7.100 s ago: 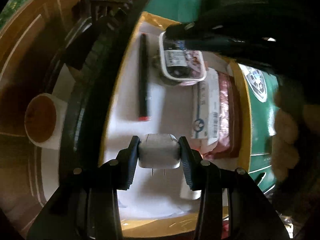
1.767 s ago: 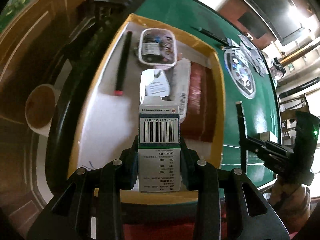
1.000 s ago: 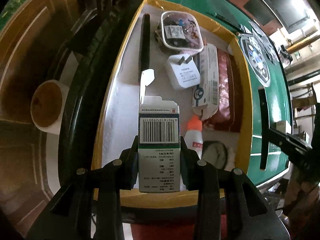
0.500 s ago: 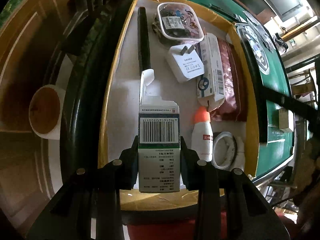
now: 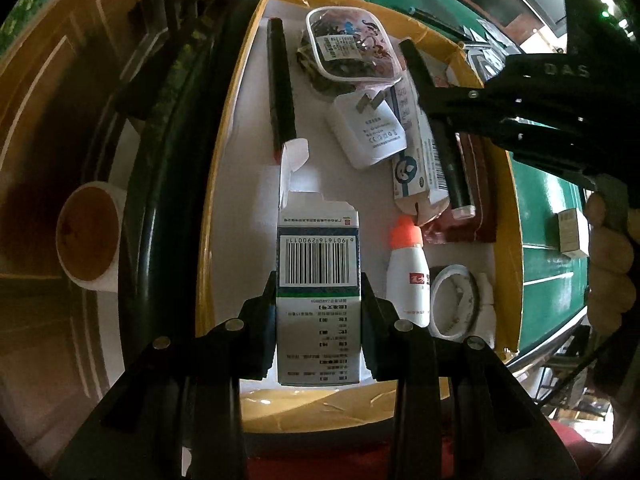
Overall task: Organize objects
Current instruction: 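Lower the marker into the tray and open the right tool while the left releases the box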
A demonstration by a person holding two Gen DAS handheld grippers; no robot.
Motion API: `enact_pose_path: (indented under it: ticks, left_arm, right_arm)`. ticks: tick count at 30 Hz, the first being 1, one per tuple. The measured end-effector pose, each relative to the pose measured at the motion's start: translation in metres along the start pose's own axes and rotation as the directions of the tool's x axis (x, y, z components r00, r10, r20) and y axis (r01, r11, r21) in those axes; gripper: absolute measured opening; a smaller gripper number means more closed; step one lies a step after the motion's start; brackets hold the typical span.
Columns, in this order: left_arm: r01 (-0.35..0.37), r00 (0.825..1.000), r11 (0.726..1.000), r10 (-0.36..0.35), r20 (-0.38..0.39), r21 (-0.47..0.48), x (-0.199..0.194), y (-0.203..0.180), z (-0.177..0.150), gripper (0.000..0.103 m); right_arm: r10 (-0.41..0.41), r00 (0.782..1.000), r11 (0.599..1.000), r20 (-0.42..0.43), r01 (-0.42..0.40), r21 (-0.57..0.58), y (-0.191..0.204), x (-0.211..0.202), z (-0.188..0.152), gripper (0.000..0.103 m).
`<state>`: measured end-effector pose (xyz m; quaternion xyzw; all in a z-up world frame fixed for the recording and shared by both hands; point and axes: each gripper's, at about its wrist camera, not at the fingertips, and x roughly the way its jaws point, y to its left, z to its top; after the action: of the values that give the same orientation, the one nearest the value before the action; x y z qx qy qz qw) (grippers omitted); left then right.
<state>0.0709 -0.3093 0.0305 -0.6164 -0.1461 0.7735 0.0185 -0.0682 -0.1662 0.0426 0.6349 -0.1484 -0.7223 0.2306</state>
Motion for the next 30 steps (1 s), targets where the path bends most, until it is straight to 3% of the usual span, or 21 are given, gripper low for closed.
enact_pose_path:
  ticks: [16,28,30]
  left_arm:
    - [-0.022,1.000,1.000,0.022,-0.010,0.000,0.005,-0.004,-0.003,0.034]
    - [-0.065,0.998,0.998,0.065,-0.010,0.010,0.010,-0.011,-0.002,0.035]
    - [-0.064,0.998,0.998,0.064,-0.016,-0.003,0.010,-0.013,-0.002,0.042]
  right_arm:
    - [-0.088,0.996,0.995,-0.032,0.086,-0.045,0.015,0.024,0.008,0.013]
    - [-0.021,1.000,0.996,-0.011,0.020,-0.086,0.014,0.007,-0.001,0.017]
    - [0.007,1.000,0.995,-0.003,-0.008,-0.100,0.016,0.000,-0.003,0.039]
